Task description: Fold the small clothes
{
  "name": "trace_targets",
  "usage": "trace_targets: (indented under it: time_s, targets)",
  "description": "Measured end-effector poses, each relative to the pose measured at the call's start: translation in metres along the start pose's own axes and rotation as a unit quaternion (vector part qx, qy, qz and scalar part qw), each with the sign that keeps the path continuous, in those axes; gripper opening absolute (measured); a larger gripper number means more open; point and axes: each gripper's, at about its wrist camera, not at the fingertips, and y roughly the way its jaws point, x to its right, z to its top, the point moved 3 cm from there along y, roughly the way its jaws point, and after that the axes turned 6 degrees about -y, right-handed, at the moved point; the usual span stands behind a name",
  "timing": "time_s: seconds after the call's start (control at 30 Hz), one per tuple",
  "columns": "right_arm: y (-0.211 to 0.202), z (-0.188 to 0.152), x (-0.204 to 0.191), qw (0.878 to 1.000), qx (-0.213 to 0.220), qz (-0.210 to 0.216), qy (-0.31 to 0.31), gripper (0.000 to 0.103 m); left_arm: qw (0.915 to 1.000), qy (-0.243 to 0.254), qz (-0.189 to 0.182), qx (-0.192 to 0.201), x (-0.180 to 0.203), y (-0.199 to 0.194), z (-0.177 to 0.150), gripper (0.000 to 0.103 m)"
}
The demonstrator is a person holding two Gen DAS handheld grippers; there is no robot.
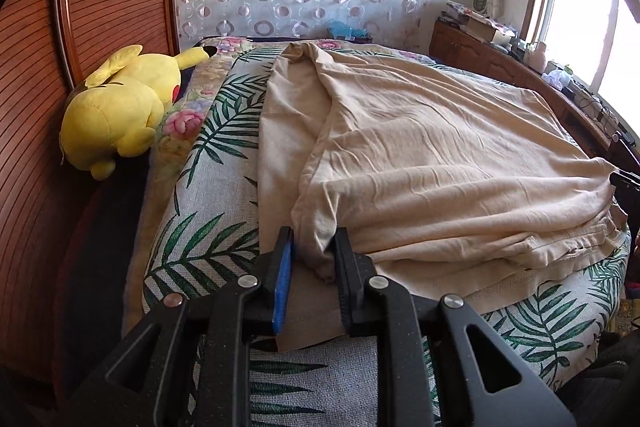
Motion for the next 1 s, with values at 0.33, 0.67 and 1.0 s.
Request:
trace_targets:
  time_s: [0.33, 0.67, 1.0]
  targets:
    - [0.011, -0.027, 0.008, 1.0, -0.012, -0.027, 0.008, 0.067, 0.9998, 0.005, 0.018, -0.01, 0.0, -0.001, 0.001, 0.045]
    - [0.004, -0.039, 0.008, 0.999, 0.02, -0.039, 0.014, 0.067, 0.9995, -0.009, 0.025, -0.014, -0.006, 0.001, 0.002, 0.06]
    - [0.006, -0.035, 0.008, 0.999, 0.009, -0.045, 0.004, 0.074, 0.9989, -0.009, 0.037, -0.026, -0.006, 0.005, 0.005, 0.072]
